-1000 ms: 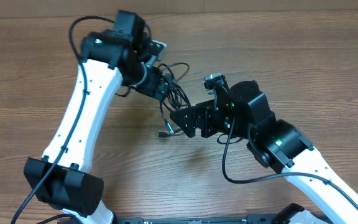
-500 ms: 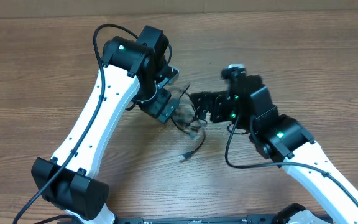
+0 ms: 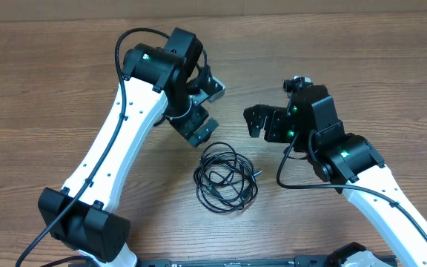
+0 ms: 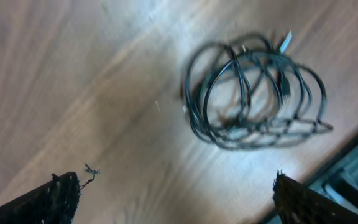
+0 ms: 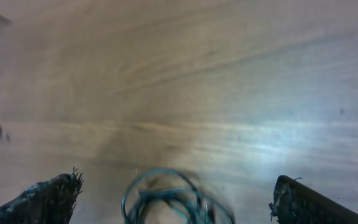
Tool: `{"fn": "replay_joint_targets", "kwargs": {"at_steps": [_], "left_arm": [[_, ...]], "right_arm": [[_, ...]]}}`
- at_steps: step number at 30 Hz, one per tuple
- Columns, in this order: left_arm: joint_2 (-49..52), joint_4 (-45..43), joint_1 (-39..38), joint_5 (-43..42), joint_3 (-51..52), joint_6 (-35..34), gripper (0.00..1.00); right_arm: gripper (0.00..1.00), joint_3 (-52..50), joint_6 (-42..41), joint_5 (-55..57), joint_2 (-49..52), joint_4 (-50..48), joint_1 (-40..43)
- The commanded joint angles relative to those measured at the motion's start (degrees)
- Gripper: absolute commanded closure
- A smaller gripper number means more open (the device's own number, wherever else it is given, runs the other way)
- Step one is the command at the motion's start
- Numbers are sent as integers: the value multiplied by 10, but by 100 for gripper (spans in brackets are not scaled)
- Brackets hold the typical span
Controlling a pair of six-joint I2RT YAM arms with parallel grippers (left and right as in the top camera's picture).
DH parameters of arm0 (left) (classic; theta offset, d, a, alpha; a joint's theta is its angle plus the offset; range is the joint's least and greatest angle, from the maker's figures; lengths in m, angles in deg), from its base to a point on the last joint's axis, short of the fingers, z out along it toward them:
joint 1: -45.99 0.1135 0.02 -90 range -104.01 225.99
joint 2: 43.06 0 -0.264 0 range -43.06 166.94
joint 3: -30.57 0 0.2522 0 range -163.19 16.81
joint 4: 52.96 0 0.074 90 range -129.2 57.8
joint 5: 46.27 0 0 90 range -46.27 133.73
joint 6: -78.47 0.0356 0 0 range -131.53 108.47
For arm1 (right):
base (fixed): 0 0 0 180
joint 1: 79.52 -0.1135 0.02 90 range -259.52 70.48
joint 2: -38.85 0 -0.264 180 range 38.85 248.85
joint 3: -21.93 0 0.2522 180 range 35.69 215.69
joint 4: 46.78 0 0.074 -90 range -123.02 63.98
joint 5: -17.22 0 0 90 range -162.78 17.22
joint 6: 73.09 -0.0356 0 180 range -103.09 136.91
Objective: Untangle cables
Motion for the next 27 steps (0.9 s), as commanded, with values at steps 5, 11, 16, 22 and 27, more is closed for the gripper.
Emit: {"fn": "replay_joint_targets", "kwargs": {"at_steps": [5,11,16,22,27], "left_arm": [[-10,-76,-2,55,-10,-110,0],[-10,-117,19,96,-10,-203,0],[-10,-125,74,89,-10,-247,0],[-10,-125,115,55,-10,-247,0],[-10,-131,117,56,-10,-246,0]], "right_arm": [[0,16,-6,-80,1,53,1],[0,12,-6,-143,1,77,-8],[0,12,-6,-142,7,87,-40],[0,12,-6,-126,23,85,-87],[0,12,-6,-118,62,85,-127]]}}
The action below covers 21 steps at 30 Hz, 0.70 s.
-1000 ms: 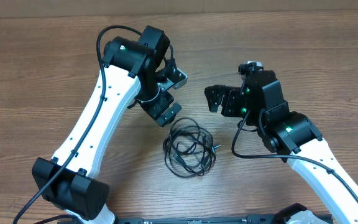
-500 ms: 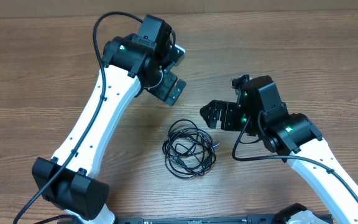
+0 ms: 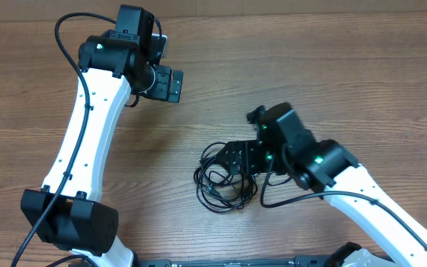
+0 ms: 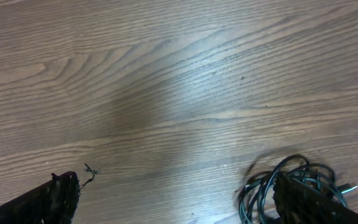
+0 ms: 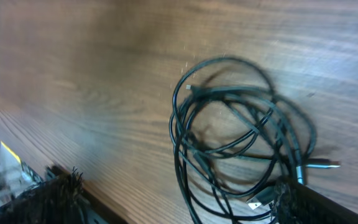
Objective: Untangle cables
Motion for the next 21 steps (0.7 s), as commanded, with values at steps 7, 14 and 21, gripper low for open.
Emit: {"fn": "replay_joint_targets", "kwargs": {"at_steps": [7,14,21], "left_arm": [[-9,-3,-5,-13,-10,-10,1],[-9,-3,-5,-13,-10,-10,1],[-9,-3,-5,-13,-10,-10,0]], "right_arm": [[1,12,-3,12,101,-7,-54],[4,12,-4,12,158,-38,-75],[5,12,-4,19,186,-78,-96]]}}
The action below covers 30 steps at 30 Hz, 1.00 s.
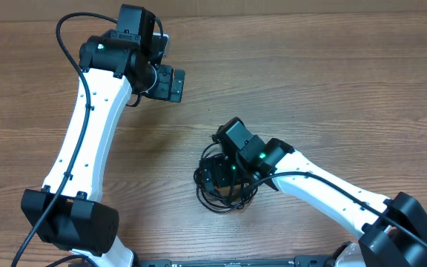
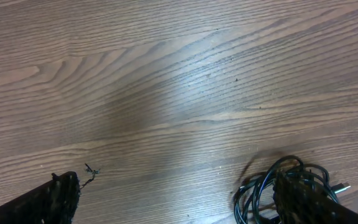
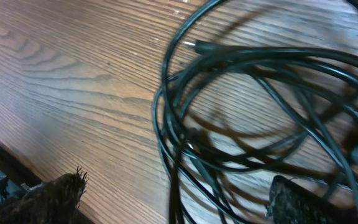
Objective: Untangle cables
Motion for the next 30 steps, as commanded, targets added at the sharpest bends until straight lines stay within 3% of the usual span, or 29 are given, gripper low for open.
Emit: {"fn": "replay_joint_targets", "kwargs": {"at_steps": [1,3,8,15,17,20,21,30], "left_arm": [[-10,-2,-4,-6,-10,-8,0],[-10,-2,-4,-7,-10,-8,0],[-10,-2,-4,-6,-10,-8,0],[-10,-2,-4,-7,-10,-8,0],[-10,-2,-4,-6,-10,-8,0],[-10,-2,-4,-7,-10,-8,0],[-10,-2,-4,-7,-10,-8,0],[-10,-2,-4,-7,-10,-8,1]], "right_arm": [[7,12,0,11,19,-15,-11],[9,12,0,17,29,-26,-16],[24,12,-2,21,69,-61,-26],[32,12,-15,23,101,-79,-29],[47,12,-16,23,101,-82,-29],[90,12,-21,23,101,-82,-29],[96,13,-27,22,101,-82,-29],[96,28,-32,28,23,-45,-7]]}}
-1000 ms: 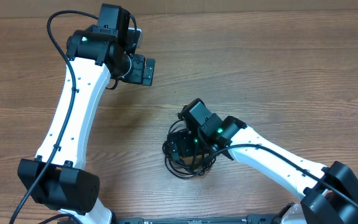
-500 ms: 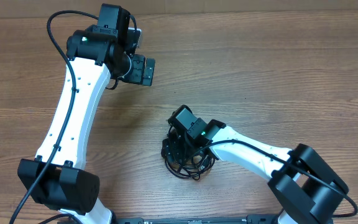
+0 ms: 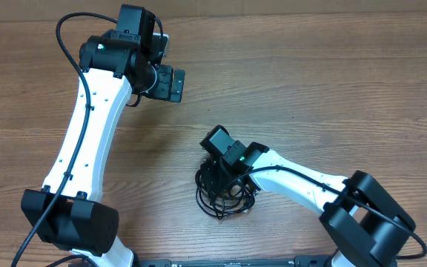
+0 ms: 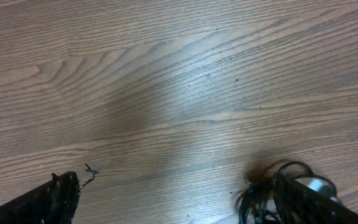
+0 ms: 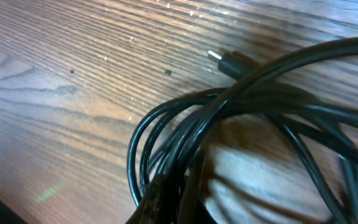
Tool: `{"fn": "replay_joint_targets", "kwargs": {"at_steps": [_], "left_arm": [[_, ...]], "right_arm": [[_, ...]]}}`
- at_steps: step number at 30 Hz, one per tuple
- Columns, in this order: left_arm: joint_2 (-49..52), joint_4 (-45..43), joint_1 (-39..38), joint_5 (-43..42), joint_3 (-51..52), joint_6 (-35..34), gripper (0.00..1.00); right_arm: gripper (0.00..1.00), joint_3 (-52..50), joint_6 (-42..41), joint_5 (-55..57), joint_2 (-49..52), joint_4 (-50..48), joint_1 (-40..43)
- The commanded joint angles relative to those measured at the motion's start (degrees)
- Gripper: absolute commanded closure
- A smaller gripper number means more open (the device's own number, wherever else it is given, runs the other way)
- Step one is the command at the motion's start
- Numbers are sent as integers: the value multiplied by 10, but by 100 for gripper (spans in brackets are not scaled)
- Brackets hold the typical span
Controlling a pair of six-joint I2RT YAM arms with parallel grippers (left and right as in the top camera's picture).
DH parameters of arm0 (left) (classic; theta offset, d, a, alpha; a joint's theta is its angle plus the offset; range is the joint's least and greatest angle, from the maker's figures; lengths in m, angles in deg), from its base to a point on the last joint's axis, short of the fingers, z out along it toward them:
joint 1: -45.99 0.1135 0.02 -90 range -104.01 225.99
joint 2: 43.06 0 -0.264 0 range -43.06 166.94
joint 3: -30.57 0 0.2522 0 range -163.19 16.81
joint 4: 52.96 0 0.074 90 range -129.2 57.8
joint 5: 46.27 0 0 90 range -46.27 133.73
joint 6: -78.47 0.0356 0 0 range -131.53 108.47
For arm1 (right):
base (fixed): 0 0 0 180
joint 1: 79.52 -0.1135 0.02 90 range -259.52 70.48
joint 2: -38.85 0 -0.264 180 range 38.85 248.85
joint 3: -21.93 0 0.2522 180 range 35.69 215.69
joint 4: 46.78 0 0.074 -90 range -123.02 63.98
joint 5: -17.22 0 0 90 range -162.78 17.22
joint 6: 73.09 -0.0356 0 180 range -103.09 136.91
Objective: Untangle cables
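A tangled bundle of thin black cables [image 3: 227, 197] lies on the wooden table near its front middle. My right gripper [image 3: 215, 176] is down on the bundle's left side. In the right wrist view its fingertips [image 5: 166, 202] meet at the bottom centre, shut on several black strands [image 5: 185, 127], and a loose plug [image 5: 227, 61] lies just beyond. My left gripper [image 3: 170, 83] hangs open far to the upper left, well away from the cables. In the left wrist view its gripper [image 4: 179, 202] has bare wood between wide-apart fingers, and the bundle [image 4: 267, 186] shows by the right finger.
The wooden table [image 3: 347, 81] stretches around the bundle on all sides. A dark bar [image 3: 273, 262] runs along the front edge just below the cables. The white left arm [image 3: 87, 141] crosses the left half of the table.
The right gripper, then open over the bundle, has moved slightly left and shut on the strands at its left side. The bundle looks more bunched. The left arm has not moved.
At first both grippers hovered open either side of the bundle. Then the left arm was back at the far upper left and the right gripper was beside the cables. It was then over the bundle, and is now shut on its strands.
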Motion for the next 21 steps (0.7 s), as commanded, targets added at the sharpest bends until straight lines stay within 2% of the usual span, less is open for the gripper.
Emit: {"fn": "replay_joint_targets", "kwargs": {"at_steps": [1,6,13,21], "left_arm": [[-10,-2,-4,-6,-10,-8,0],[-10,-2,-4,-7,-10,-8,0],[-10,-2,-4,-7,-10,-8,1],[-10,-2,-4,-6,-10,-8,1]], "right_arm": [[96,28,-4,11,-83,21,22],[96,46,-1,10,-192,56,53],[96,48,24,51,-361,42,75],[96,48,31,75,-448,40,75]]}}
